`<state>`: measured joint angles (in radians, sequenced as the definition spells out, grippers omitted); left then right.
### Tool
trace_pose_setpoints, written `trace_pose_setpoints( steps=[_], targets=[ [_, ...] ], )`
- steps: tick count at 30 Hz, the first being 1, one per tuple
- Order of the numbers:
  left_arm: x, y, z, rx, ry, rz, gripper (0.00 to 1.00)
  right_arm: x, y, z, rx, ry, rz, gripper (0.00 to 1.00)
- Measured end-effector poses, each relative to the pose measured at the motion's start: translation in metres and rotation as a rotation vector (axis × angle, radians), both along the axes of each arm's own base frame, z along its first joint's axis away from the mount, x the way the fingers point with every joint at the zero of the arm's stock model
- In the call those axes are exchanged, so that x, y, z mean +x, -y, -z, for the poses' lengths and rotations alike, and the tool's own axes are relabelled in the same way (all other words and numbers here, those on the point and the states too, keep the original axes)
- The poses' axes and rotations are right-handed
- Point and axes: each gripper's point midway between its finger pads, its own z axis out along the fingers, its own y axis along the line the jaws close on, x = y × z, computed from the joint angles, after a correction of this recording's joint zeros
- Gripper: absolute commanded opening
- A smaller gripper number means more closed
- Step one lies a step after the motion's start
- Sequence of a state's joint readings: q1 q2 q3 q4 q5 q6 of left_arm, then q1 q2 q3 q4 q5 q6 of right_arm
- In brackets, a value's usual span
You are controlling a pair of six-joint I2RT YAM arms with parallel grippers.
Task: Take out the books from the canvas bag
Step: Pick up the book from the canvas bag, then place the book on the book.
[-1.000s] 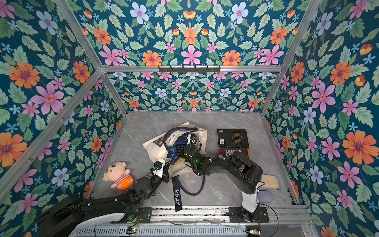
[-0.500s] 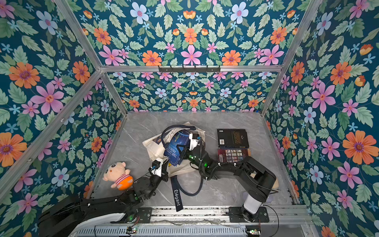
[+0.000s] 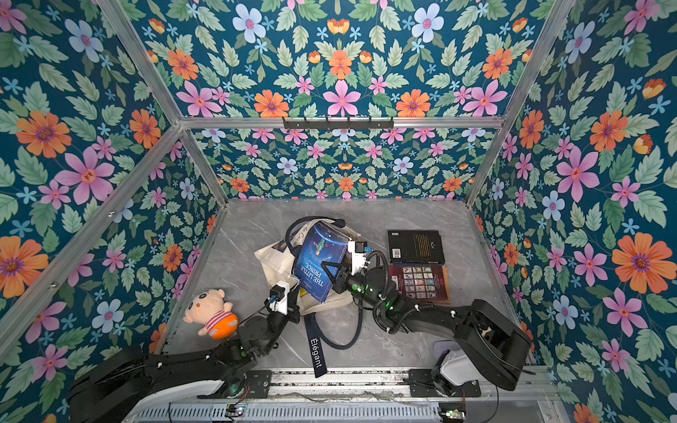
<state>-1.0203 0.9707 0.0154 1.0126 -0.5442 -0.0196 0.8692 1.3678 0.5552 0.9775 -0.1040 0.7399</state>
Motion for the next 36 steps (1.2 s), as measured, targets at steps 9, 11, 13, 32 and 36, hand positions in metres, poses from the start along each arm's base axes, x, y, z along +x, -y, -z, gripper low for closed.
trace_pose_setpoints(
  steps=[9, 11, 13, 32, 36],
  targets=[
    [0.001, -0.001, 0.002, 0.003, -0.005, -0.007, 0.0, -0.027, 0.047, -0.029, 0.016, 0.083, 0.062, 0.0],
    [0.001, -0.001, 0.002, 0.004, -0.006, -0.008, 0.0, -0.03, 0.06, -0.033, 0.016, 0.085, 0.099, 0.0],
    [0.001, -0.001, 0.002, 0.005, -0.006, -0.008, 0.0, -0.031, 0.073, -0.036, 0.017, 0.088, 0.145, 0.0],
    [0.003, 0.003, 0.006, 0.029, -0.021, -0.007, 0.0, -0.026, 0.208, 0.014, 0.034, -0.08, 0.691, 0.0],
    [0.003, 0.004, 0.006, 0.031, -0.022, -0.006, 0.0, -0.024, 0.227, 0.033, 0.033, -0.145, 0.789, 0.0]
  ],
)
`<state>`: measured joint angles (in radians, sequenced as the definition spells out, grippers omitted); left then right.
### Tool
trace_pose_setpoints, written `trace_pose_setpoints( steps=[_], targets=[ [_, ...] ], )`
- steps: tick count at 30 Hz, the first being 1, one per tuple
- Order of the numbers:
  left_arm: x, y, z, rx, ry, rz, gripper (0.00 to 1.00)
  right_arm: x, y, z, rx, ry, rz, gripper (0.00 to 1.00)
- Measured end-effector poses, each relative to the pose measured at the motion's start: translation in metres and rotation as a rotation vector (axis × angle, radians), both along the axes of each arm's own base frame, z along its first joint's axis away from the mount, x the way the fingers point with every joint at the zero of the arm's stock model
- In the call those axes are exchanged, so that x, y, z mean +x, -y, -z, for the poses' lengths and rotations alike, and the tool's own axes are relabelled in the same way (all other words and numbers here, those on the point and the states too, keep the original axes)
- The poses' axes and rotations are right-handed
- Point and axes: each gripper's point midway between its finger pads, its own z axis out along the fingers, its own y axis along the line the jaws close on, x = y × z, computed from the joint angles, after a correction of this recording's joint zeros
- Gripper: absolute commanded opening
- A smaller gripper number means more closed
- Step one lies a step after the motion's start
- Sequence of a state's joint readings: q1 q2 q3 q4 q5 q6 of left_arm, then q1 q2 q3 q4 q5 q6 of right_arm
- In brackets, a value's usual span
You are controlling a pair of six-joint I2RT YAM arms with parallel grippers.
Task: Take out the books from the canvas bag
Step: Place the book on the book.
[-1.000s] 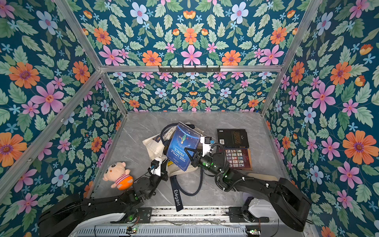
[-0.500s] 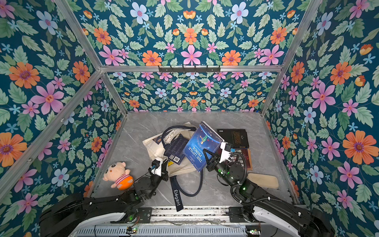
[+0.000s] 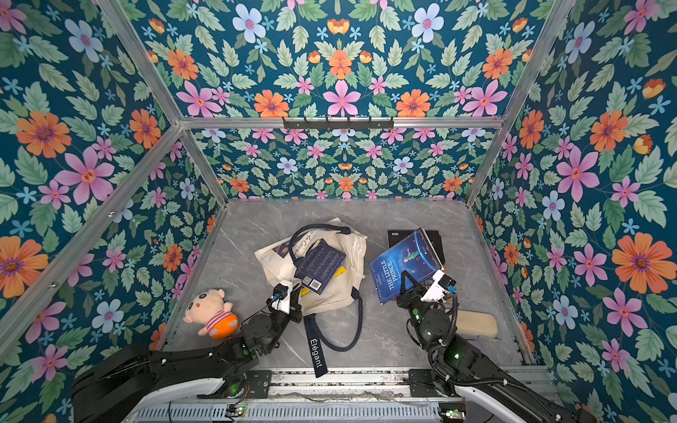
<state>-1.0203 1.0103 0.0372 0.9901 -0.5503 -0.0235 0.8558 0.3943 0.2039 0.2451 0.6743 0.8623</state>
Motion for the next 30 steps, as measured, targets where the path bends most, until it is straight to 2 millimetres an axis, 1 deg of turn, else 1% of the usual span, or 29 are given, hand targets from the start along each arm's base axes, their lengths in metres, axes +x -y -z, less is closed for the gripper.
trace_pose_setpoints(
  steps=[2, 5, 11, 13, 16, 17, 18, 22, 24, 30],
  targets=[
    [0.0, 0.0, -0.002, -0.004, 0.003, 0.0, 0.0, 0.001, 0.009, 0.012, 0.006, -0.031, 0.051, 0.0],
    [-0.001, -0.002, -0.005, -0.016, 0.01, -0.002, 0.0, 0.002, 0.022, 0.025, 0.018, -0.061, 0.122, 0.0],
    [-0.001, -0.002, -0.003, -0.012, 0.008, -0.001, 0.0, 0.009, 0.048, 0.041, 0.071, -0.097, 0.243, 0.0],
    [-0.001, -0.002, -0.002, -0.009, 0.006, 0.0, 0.0, 0.013, 0.057, 0.053, 0.091, -0.132, 0.278, 0.0],
    [-0.001, -0.002, -0.003, -0.009, 0.006, 0.0, 0.0, 0.019, 0.069, 0.078, 0.115, -0.203, 0.312, 0.0],
    [-0.001, -0.002, -0.003, -0.01, 0.006, 0.0, 0.0, 0.02, 0.071, 0.086, 0.114, -0.229, 0.318, 0.0],
    [-0.001, -0.002, -0.003, -0.01, 0.006, 0.0, 0.0, 0.021, 0.071, 0.089, 0.129, -0.241, 0.316, 0.0],
    [-0.001, -0.002, -0.003, -0.011, 0.007, 0.002, 0.0, 0.026, 0.064, 0.094, 0.153, -0.262, 0.287, 0.0],
    [-0.001, -0.002, -0.003, -0.012, 0.007, 0.003, 0.0, 0.026, 0.064, 0.099, 0.17, -0.27, 0.294, 0.0],
    [-0.001, -0.002, -0.004, -0.015, 0.009, 0.002, 0.0, 0.017, 0.076, 0.124, 0.243, -0.353, 0.383, 0.0]
  ],
)
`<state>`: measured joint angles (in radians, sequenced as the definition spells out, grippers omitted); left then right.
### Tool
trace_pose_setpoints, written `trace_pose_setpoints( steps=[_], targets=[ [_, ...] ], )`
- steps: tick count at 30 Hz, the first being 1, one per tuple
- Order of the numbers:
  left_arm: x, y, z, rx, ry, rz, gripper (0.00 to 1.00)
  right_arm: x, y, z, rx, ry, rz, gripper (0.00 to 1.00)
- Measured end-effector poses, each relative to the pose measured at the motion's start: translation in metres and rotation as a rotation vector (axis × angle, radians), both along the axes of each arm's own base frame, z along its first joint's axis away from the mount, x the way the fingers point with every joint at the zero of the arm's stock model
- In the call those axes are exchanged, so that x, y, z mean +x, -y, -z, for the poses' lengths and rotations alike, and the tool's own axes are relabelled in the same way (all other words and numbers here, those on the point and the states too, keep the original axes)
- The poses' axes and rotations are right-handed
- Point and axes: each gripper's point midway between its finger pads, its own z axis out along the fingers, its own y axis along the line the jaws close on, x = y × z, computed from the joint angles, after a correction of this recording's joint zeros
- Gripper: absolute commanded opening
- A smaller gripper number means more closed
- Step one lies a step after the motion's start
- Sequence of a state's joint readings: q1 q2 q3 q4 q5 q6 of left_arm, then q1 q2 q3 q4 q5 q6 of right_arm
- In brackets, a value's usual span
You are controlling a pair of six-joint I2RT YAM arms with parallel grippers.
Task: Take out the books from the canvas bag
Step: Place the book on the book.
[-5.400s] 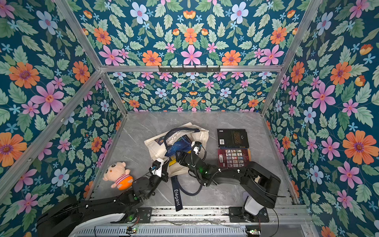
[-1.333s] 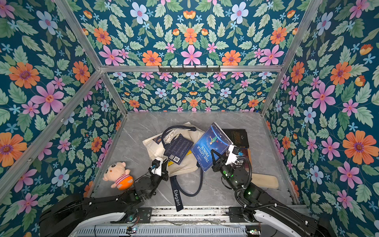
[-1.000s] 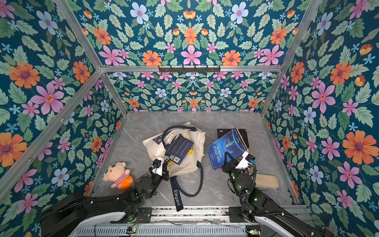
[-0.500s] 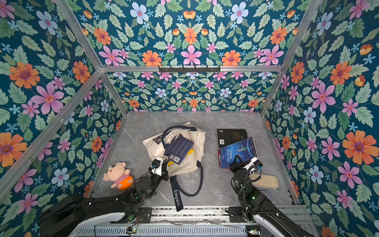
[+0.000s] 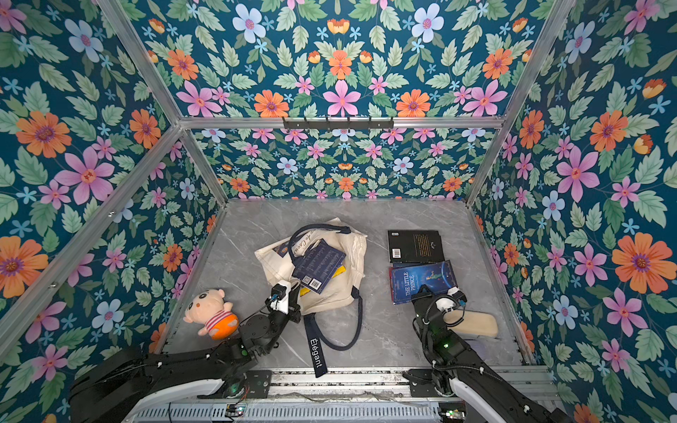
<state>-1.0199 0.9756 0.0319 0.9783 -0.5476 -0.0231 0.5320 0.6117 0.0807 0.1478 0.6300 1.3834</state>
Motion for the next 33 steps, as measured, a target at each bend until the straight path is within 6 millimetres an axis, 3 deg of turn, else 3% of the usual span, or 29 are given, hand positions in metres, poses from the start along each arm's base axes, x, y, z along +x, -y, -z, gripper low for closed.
trace_pose_setpoints(
  steps=[9, 21, 28, 33],
  targets=[
    [0.0, 0.001, 0.003, 0.009, -0.006, 0.005, 0.0, -0.004, 0.007, 0.025, 0.01, -0.096, 0.069, 0.0],
    [0.0, 0.001, 0.001, 0.002, -0.002, 0.005, 0.0, 0.009, -0.001, 0.017, 0.028, -0.085, 0.06, 0.0],
    [0.0, 0.001, 0.001, 0.002, -0.002, 0.005, 0.0, 0.02, 0.0, 0.025, 0.027, -0.137, 0.034, 0.0],
    [-0.001, 0.0, -0.001, -0.002, 0.001, 0.005, 0.0, 0.022, -0.005, 0.027, 0.059, -0.151, 0.011, 0.14]
  ],
)
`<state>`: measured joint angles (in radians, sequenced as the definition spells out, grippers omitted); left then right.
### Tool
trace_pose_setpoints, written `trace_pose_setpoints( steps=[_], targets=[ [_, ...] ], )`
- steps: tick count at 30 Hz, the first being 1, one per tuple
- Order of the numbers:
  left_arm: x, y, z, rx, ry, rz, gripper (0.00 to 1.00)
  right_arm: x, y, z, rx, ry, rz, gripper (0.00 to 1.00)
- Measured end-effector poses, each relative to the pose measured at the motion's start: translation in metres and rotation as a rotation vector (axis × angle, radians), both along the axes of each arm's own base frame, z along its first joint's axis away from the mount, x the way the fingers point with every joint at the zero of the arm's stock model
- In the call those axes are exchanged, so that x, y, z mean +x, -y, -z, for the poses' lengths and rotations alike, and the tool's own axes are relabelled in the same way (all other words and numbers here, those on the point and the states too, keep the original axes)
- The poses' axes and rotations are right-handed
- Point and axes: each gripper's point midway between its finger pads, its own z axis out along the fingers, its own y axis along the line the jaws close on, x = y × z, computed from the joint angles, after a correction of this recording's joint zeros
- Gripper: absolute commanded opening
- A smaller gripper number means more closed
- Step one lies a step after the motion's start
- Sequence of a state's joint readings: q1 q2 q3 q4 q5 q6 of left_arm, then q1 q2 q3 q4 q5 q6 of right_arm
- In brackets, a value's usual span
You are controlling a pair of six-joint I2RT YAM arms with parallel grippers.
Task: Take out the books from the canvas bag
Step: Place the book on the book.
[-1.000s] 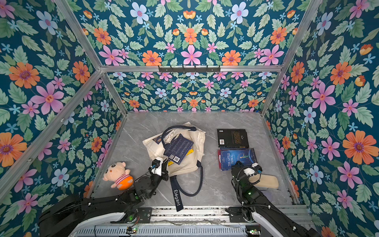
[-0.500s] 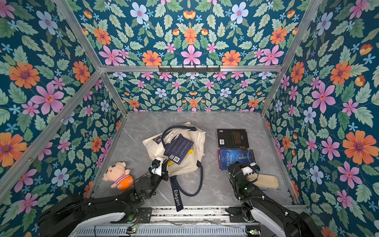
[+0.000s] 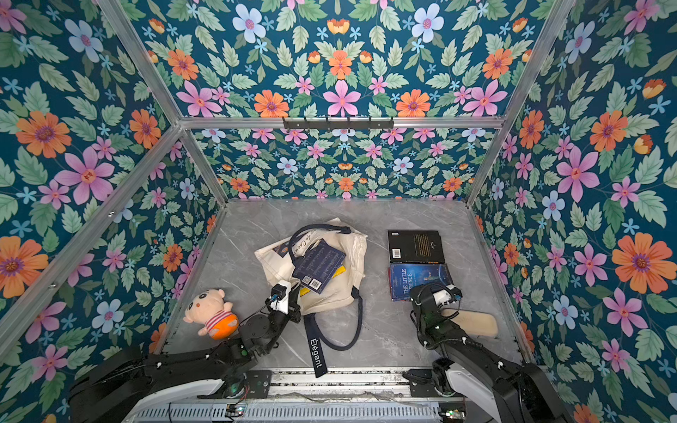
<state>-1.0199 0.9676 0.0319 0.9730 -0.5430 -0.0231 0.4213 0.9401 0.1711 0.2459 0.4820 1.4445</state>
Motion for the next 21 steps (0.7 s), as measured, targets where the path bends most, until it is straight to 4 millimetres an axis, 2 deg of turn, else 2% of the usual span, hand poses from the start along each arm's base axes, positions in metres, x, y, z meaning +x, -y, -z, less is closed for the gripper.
trace_pose_setpoints(
  steps=[3, 16, 18, 21],
  targets=[
    [0.0, 0.0, -0.001, -0.003, 0.001, 0.0, 0.0, -0.001, -0.003, -0.008, 0.028, 0.012, -0.006, 0.26],
    [-0.001, 0.002, 0.003, 0.01, -0.008, 0.011, 0.0, -0.015, -0.002, -0.003, 0.026, -0.049, -0.03, 0.86],
    [-0.001, 0.002, 0.003, 0.01, -0.008, 0.011, 0.0, -0.015, -0.003, -0.008, 0.032, -0.052, -0.036, 0.93],
    [-0.001, 0.002, 0.003, 0.01, -0.008, 0.012, 0.0, -0.018, -0.003, -0.013, 0.043, -0.066, -0.037, 0.95]
  ],
)
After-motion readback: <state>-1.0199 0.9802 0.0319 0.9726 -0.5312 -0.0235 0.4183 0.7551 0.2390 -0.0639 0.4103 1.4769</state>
